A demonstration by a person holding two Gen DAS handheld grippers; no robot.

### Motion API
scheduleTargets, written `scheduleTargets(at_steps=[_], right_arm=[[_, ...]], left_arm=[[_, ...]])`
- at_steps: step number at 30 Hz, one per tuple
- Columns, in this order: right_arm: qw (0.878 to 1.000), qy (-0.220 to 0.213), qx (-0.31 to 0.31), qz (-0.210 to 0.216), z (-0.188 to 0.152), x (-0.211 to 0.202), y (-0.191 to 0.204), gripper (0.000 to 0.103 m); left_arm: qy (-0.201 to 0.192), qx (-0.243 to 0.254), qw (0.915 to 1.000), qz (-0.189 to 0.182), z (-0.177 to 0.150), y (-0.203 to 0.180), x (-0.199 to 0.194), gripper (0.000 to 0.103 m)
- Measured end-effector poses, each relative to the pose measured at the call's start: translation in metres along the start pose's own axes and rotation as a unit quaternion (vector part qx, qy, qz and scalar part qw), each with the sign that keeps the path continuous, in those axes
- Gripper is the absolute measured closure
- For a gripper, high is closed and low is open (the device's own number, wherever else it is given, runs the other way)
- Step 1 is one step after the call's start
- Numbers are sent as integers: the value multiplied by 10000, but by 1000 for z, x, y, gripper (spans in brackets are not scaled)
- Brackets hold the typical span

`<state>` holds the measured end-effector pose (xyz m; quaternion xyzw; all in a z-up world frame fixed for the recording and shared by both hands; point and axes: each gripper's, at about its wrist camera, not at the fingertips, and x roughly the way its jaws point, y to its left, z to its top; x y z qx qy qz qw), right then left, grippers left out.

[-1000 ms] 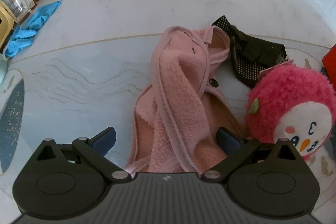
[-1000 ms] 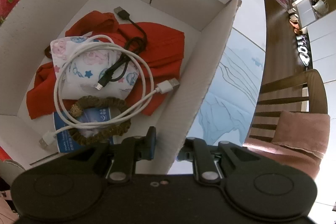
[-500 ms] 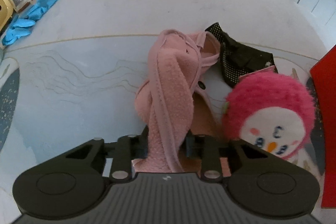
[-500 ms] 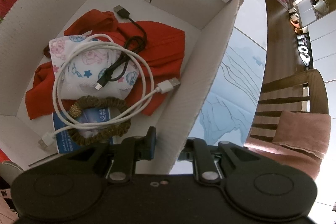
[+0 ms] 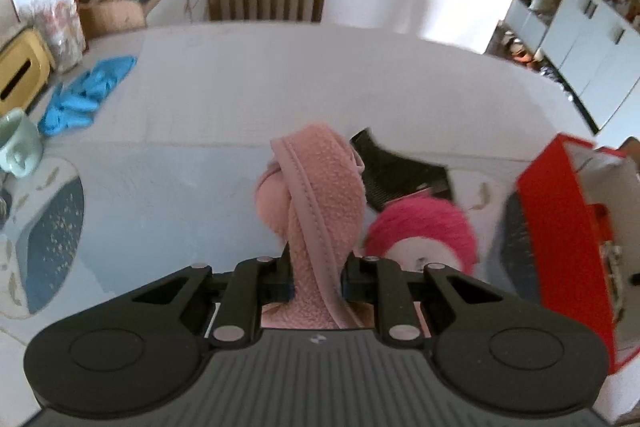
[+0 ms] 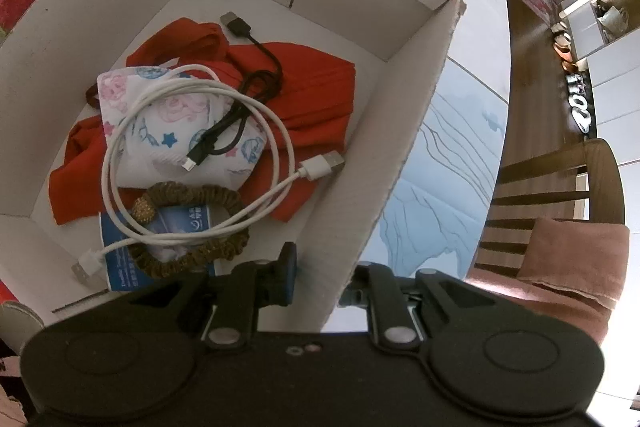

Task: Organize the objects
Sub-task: 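Close the left gripper on the pink fleece cloth and lift it, then carry the pink cloth with the left gripper into the box and release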

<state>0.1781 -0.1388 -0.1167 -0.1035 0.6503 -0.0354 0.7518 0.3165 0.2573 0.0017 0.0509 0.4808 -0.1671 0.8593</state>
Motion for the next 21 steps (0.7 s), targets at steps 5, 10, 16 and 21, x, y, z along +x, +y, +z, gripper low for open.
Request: scheduleTargets(at_steps=[5, 10, 16, 21], right_arm=[[10000, -10, -30, -3, 0, -1, 1, 87], [10000, -12, -66, 1, 0, -1, 1, 87], [10000, -40, -83, 6, -1, -1, 1, 87], [9999, -50, -95, 2, -1, -1, 1, 87]], left_arm=[[-246, 315, 9986, -343, 10, -27, -37, 86], [-365, 597, 9947, -749, 18, -65, -55, 85], [-259, 1183, 9853, -1204, 21, -123, -57, 85], [-201, 1613, 9737, -1594, 20, -171, -51, 85]])
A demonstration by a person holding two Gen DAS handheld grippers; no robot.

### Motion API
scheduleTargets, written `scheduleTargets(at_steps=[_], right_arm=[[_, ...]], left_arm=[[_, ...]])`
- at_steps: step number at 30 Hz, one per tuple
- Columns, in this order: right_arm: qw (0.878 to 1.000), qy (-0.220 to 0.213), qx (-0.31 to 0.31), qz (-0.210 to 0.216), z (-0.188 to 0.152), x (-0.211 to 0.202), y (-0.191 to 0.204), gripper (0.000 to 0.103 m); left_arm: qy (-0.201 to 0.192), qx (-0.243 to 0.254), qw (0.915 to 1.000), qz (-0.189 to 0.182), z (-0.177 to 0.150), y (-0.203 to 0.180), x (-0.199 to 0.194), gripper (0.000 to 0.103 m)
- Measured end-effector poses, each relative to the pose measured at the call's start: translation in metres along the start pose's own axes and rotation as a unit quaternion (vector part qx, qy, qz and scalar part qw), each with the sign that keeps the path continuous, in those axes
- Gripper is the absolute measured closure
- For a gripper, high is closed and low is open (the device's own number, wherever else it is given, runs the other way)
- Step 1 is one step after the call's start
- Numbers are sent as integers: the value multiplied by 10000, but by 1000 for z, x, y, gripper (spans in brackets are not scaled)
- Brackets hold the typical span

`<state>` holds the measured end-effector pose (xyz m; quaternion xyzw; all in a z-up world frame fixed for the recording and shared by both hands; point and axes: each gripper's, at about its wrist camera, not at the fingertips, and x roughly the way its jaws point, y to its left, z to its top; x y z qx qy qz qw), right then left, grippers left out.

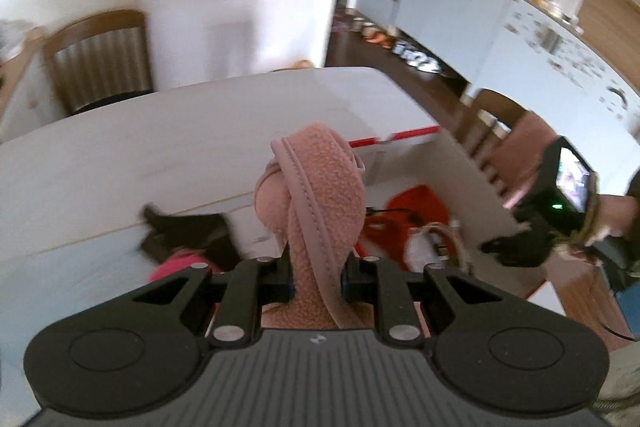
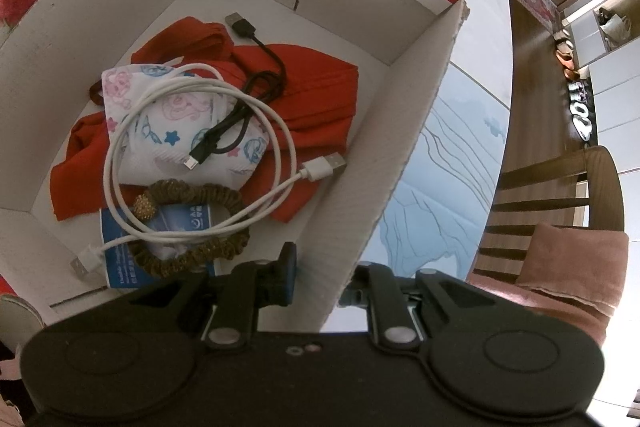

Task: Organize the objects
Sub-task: 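Carry the pink cloth with the left gripper into the box and release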

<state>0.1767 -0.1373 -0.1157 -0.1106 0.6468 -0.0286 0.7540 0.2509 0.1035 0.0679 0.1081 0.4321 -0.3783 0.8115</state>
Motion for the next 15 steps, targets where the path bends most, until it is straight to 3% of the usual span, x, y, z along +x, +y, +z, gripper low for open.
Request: scheduleTargets(at_steps=[7, 15], right_arm=[[10000, -30, 22, -4, -1, -1, 0, 87], [10000, -66, 56, 8, -1, -1, -1, 88]], left_arm=[[65, 485, 9976, -491, 14, -63, 37, 85], [174, 726, 9957, -545, 19, -95, 84, 85]])
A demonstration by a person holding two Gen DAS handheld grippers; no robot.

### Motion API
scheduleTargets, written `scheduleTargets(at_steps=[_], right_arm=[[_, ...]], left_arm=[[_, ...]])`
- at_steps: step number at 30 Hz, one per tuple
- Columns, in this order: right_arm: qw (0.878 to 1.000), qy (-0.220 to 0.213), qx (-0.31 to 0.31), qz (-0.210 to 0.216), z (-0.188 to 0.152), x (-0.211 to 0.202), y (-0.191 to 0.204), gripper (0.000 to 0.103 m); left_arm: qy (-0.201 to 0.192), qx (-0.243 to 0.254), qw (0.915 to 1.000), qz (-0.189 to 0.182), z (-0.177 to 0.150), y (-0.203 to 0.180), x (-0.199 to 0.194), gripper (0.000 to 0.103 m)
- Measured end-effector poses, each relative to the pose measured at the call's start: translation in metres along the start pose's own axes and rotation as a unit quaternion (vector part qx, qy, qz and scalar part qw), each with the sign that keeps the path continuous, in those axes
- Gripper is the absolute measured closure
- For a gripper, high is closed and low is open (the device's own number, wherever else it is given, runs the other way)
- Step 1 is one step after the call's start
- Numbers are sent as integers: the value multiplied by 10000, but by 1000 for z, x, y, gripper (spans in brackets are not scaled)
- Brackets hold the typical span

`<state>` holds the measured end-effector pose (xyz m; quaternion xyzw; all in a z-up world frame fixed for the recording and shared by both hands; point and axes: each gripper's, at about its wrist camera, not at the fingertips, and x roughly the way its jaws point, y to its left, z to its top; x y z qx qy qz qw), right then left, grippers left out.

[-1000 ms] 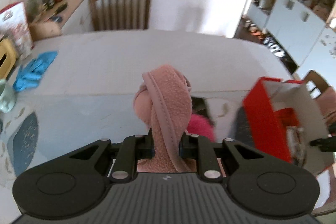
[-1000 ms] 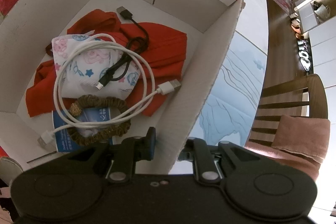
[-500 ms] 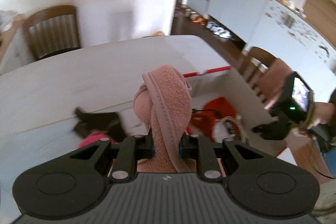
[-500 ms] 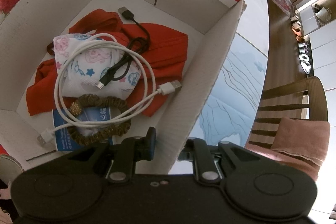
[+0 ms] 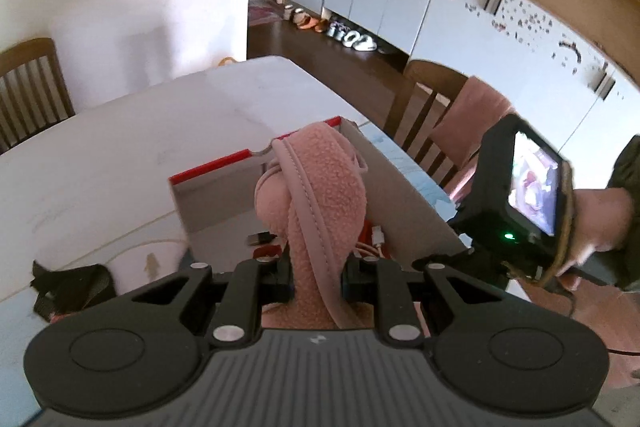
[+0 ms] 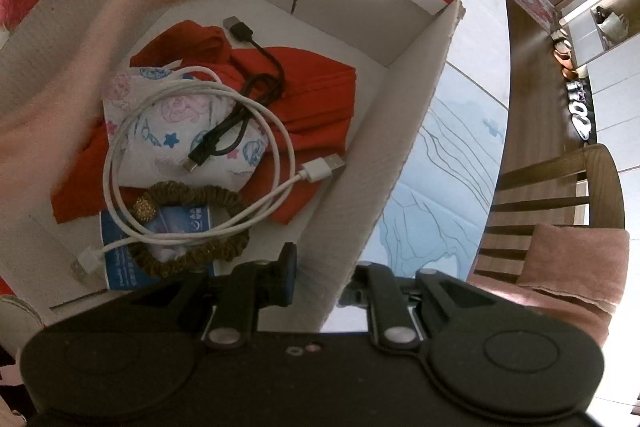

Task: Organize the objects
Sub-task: 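Carry the pink cloth with the left gripper into the box and release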

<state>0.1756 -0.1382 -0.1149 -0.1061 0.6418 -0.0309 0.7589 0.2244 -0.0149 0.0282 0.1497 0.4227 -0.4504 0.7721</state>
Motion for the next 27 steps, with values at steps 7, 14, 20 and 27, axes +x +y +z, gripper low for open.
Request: scheduleTargets(at_steps=[7, 14, 20, 27], right_arm=[[10000, -10, 7, 6, 0, 0, 0, 88], [10000, -17, 22, 23, 0, 1, -1, 88], [10000, -23, 36, 39, 1, 1, -1, 88], [10000, -21, 37, 40, 1, 1, -1, 88]], left_arm=[[352, 219, 9991, 98, -3, -6, 43, 85], [792, 405, 9958, 217, -14, -9, 76, 85], [1091, 476, 9922, 361, -23, -9, 96, 85], [1239, 427, 9907, 364, -24, -5, 101, 84]])
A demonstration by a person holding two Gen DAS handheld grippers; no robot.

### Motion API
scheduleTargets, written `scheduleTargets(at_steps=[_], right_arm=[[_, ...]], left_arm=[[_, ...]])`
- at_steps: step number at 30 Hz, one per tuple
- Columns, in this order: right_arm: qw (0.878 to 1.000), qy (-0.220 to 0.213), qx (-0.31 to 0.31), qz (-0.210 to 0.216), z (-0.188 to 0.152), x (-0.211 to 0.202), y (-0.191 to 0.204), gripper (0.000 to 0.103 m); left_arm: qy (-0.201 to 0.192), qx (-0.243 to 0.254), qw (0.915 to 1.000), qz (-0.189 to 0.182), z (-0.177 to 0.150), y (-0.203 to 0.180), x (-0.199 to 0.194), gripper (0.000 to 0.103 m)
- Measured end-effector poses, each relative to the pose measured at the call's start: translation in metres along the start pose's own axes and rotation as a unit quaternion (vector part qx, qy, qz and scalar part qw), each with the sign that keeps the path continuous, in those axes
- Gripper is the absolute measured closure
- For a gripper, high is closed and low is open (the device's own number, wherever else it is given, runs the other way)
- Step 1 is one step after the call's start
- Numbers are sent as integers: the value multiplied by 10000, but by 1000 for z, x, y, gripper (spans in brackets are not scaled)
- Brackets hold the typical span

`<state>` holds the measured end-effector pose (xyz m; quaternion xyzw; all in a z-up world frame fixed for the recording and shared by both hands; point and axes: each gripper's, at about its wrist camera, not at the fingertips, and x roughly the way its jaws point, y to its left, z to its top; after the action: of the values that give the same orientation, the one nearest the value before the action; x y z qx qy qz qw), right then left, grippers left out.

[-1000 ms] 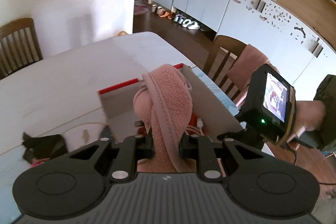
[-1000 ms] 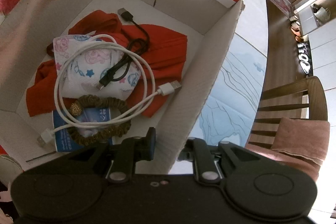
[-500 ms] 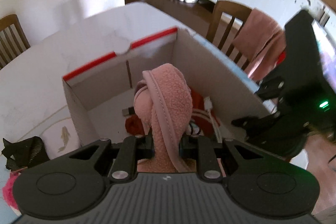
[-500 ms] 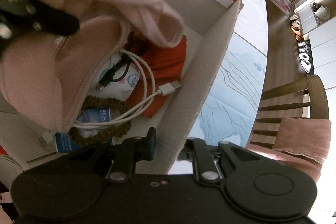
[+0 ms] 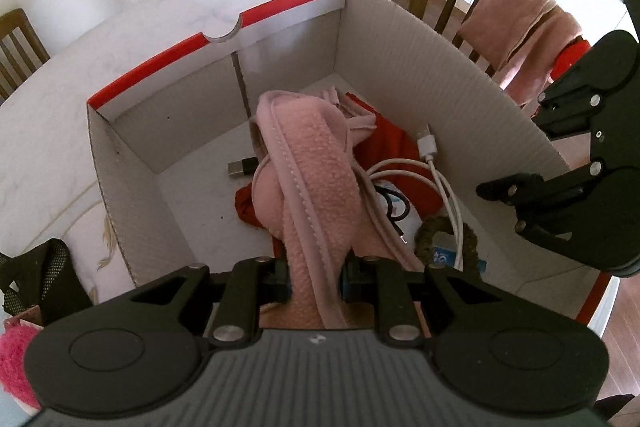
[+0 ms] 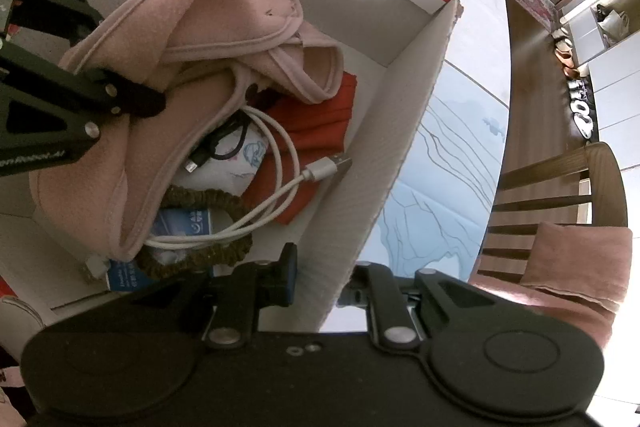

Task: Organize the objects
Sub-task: 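Carry the pink cloth with the left gripper into the box and release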

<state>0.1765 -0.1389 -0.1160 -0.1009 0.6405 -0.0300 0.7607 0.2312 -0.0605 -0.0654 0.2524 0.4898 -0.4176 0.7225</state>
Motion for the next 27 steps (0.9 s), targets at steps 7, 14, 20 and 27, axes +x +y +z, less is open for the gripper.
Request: scheduleTargets(at_steps=[7, 14, 20, 27], right_arm=[[10000, -2, 3, 1, 0, 0, 0, 88], [10000, 1, -13, -8, 0, 1, 0, 88], [10000, 6, -16, -11, 0, 1, 0, 88], [10000, 7, -19, -13, 0, 0, 0, 88]], left_arm=[[-138, -267, 9995, -124, -2, 8, -11, 62], [-496, -397, 9977, -230, -7, 12, -44, 37], [-804, -608, 9944, -312, -15, 21, -78, 32], [-1174, -948, 9883, -218, -34, 50, -120, 18]])
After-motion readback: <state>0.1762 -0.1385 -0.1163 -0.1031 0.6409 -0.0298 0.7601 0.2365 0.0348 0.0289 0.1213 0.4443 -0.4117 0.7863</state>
